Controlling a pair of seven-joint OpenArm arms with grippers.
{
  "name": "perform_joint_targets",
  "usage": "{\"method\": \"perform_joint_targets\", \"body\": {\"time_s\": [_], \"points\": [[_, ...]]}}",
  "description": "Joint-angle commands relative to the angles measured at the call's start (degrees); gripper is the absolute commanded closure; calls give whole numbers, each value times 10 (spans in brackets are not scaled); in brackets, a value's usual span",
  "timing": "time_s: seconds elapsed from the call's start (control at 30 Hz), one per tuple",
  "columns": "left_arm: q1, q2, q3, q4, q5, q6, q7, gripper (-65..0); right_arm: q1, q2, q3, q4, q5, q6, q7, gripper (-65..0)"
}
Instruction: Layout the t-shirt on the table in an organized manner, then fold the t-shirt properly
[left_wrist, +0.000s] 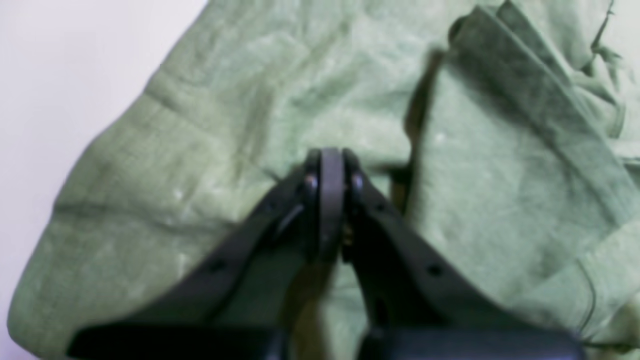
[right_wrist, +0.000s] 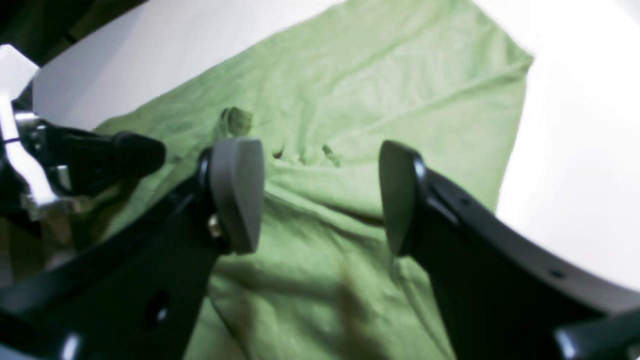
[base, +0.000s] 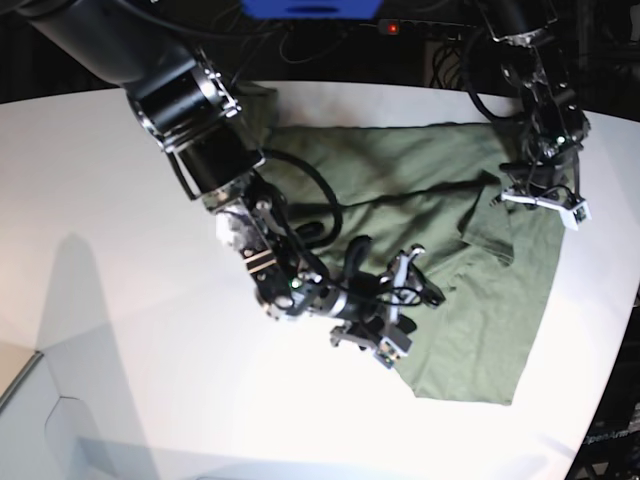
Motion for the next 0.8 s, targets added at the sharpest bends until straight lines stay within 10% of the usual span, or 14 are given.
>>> {"method": "perform_joint_targets", "body": {"time_s": [0.0, 0.77], "points": [[-6, -5, -1, 9, -2, -1, -10, -2, 19, -6, 2, -3, 6, 4, 24, -365], [-6, 4, 0, 9, -2, -1, -10, -2, 48, 44, 1, -151, 5, 4, 126, -365]]}}
